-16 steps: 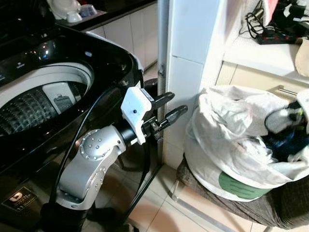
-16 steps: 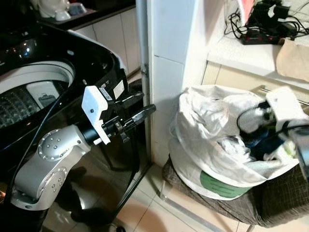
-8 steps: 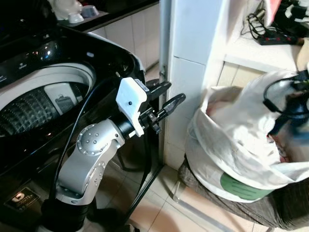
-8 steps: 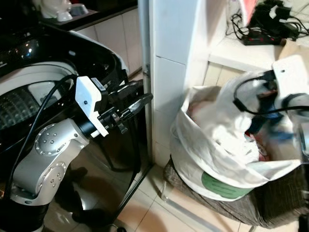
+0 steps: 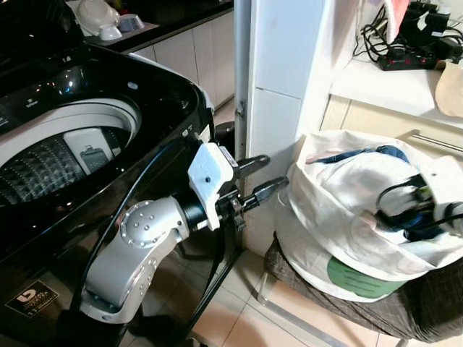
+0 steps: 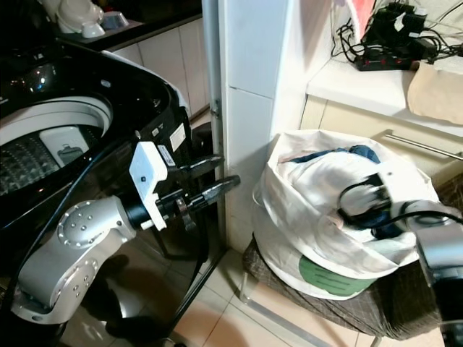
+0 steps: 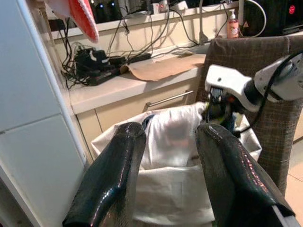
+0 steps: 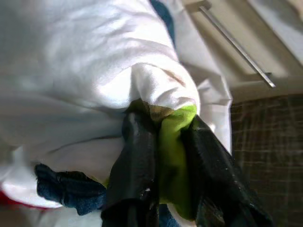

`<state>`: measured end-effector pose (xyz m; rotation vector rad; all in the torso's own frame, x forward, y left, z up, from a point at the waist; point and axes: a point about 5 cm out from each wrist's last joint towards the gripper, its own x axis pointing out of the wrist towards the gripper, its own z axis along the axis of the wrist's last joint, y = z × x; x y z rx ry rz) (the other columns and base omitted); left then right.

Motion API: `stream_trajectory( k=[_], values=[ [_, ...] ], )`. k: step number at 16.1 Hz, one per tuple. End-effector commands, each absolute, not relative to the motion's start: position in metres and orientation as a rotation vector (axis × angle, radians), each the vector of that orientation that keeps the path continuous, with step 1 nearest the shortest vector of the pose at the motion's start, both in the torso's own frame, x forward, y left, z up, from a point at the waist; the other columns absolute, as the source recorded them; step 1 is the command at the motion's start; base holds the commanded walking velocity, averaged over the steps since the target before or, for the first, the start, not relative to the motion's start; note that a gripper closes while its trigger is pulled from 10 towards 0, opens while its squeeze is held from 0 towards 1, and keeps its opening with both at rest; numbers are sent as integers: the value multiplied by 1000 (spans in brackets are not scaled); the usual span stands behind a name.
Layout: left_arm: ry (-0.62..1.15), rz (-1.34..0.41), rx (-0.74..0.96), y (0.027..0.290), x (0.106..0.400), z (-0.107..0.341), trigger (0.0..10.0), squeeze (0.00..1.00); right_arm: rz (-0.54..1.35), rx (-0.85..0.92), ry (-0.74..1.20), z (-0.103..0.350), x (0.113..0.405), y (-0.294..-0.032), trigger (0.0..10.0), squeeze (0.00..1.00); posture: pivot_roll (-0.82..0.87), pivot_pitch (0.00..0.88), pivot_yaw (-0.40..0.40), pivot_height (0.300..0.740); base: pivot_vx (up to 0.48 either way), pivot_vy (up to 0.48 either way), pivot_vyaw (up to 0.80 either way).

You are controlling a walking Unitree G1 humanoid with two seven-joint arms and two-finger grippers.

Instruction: Clothes washing

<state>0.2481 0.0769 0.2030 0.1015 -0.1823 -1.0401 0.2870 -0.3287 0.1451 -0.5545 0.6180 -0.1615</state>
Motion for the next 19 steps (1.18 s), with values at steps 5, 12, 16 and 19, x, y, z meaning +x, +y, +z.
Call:
stream_trajectory(
  k=[5,12,16,19],
  values=[
    [-196,-1051,114,80,246,210,10000,0,-91,-553,555,181,291,-318,10000,1000,-20,1,44,740,0,0,0],
    [-196,-1069,118,77,248,211,10000,0,213,-510,471,177,315,-279,10000,1000,-24,8,55,740,0,0,0],
    [-186,-1073,118,78,247,210,10000,0,225,-768,568,149,328,-284,10000,827,-20,14,56,740,0,0,0],
    [-180,-1087,117,76,246,209,10000,0,322,-831,619,124,330,-279,10000,0,-19,18,57,740,0,0,0]
  ],
)
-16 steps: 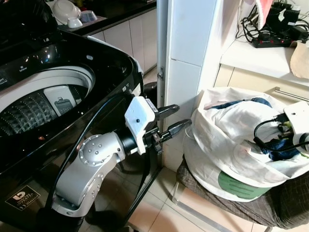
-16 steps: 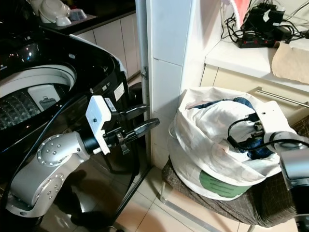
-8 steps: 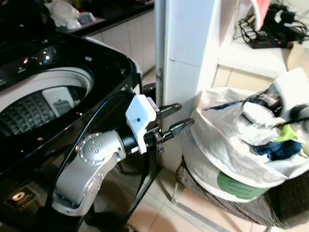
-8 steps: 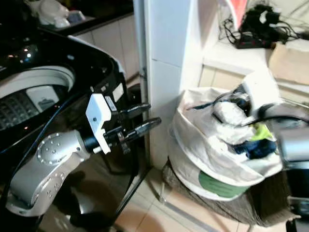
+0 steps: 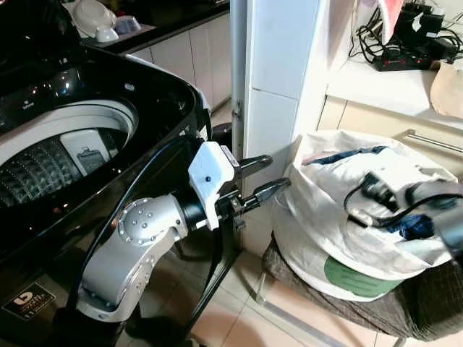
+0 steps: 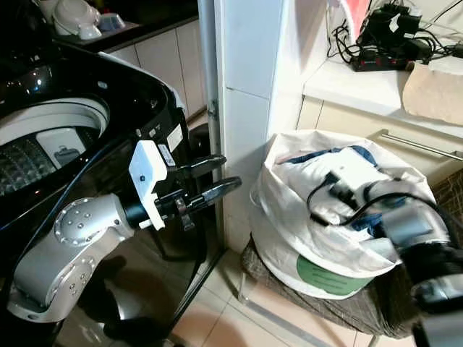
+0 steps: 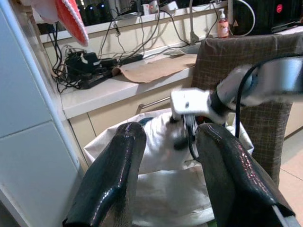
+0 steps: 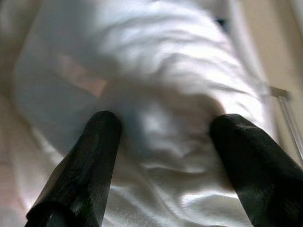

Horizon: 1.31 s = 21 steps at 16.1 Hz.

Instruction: Clothes washing

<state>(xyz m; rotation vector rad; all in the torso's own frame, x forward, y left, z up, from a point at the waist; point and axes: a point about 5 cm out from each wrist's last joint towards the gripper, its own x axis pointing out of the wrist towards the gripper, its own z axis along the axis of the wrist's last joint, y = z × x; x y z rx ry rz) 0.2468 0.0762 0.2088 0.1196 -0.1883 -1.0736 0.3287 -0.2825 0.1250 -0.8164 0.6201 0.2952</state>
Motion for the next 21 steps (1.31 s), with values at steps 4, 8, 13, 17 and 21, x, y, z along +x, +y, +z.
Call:
stream_trajectory(
  k=[4,8,13,17,21],
  values=[
    [-188,-1081,122,76,247,212,10000,0,355,-943,621,109,334,-280,0,0,-6,20,50,740,0,0,0],
    [-195,-1076,122,77,247,214,10000,0,359,-926,575,114,340,-278,0,0,-8,19,53,740,0,0,0],
    [-189,-1091,123,76,247,214,10000,0,369,-890,556,114,341,-279,0,0,-8,17,57,740,0,0,0],
    [-185,-1115,120,76,244,213,10000,0,371,-888,543,114,342,-279,0,0,-6,16,56,740,0,0,0],
    [-176,-1138,117,75,242,211,10000,0,357,-866,515,117,343,-279,0,0,-7,12,57,740,0,0,0]
  ],
)
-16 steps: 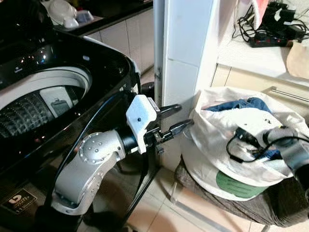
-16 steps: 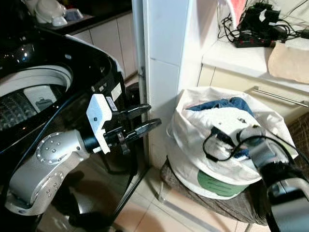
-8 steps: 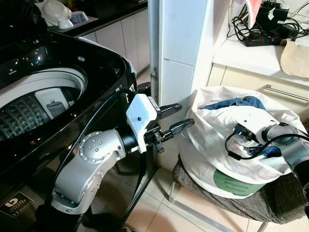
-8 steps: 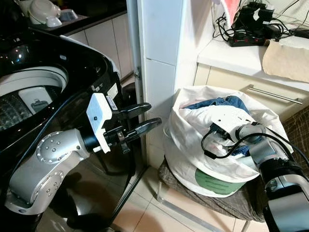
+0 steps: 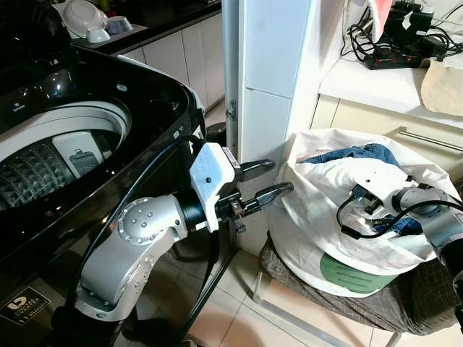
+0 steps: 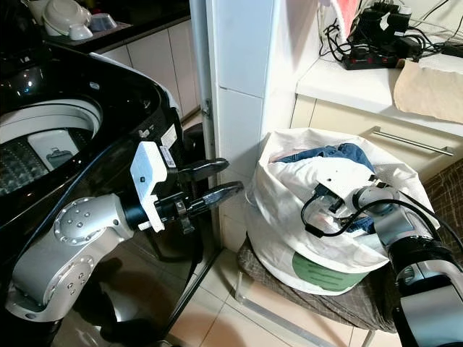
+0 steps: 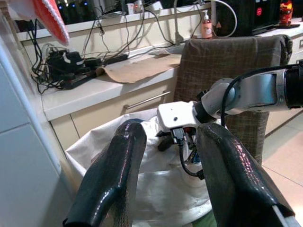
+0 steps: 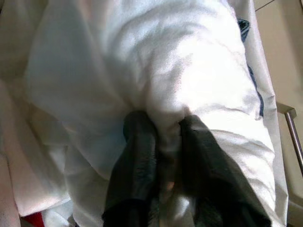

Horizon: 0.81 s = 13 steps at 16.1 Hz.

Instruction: Clothes washing

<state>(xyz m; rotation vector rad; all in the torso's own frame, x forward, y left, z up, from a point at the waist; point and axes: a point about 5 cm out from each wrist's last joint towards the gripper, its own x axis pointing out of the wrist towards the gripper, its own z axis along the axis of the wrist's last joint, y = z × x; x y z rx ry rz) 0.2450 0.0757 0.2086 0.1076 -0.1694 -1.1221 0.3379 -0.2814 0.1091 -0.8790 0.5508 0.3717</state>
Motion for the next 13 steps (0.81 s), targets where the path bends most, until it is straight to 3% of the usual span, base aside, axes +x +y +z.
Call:
stream_trajectory(
  k=[1,5,11,13],
  values=[
    [-172,-1137,119,76,242,210,10000,0,354,-853,510,117,343,-280,0,0,-7,12,57,740,0,0,0],
    [-157,-1116,120,78,243,208,10000,0,325,-795,456,127,344,-281,0,0,-7,6,56,740,0,0,0],
    [-296,-838,139,87,262,212,10000,0,221,-507,127,221,340,-286,0,0,-16,0,53,740,0,0,0],
    [-326,-820,126,85,264,215,10000,0,163,-460,40,253,335,-293,0,0,-19,3,54,740,0,0,0]
  ],
)
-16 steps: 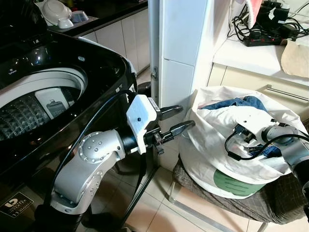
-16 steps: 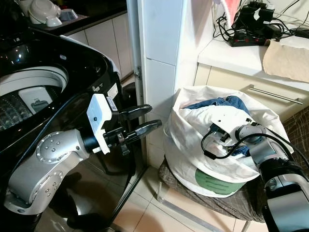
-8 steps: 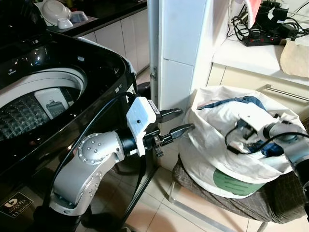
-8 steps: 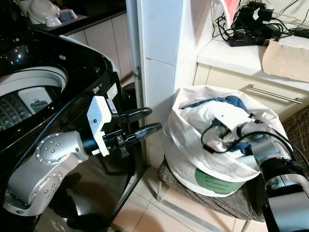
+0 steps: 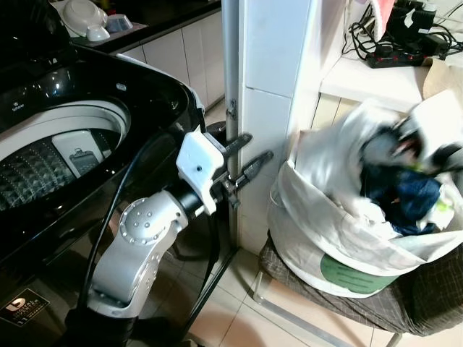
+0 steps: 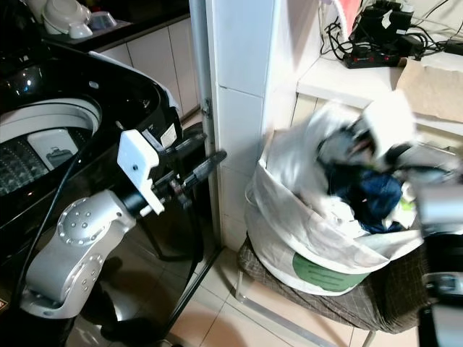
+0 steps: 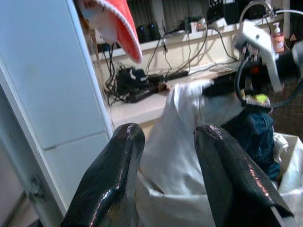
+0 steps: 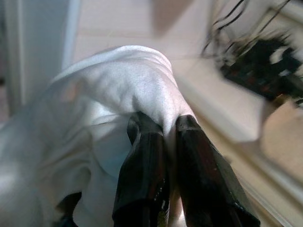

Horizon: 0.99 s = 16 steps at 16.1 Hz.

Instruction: Clothes washing

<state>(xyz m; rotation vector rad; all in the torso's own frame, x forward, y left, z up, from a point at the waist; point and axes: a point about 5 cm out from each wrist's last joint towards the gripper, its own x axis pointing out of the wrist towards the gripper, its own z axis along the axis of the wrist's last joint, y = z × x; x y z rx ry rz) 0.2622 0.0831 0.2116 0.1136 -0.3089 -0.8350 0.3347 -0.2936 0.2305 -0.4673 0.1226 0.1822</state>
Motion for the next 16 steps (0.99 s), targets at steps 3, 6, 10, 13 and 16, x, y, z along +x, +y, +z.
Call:
stream_trajectory(
  k=[3,6,10,13,16],
  values=[
    [-404,-800,150,82,264,220,10000,0,128,-264,-74,289,327,-302,0,0,-20,5,52,740,0,0,0],
    [-359,-839,161,80,262,217,10000,0,104,-201,-97,304,316,-307,0,0,-25,3,53,740,0,0,0],
    [-390,-853,110,81,264,225,10000,0,181,0,-417,378,294,-297,0,0,-33,9,61,740,0,0,0],
    [-382,-846,140,79,266,222,10000,0,85,-220,-227,350,299,-303,0,0,-32,10,59,740,0,0,0],
    [-366,-860,154,77,264,217,10000,0,4,-433,125,277,303,-321,0,0,-37,12,59,740,0,0,0]
  ],
)
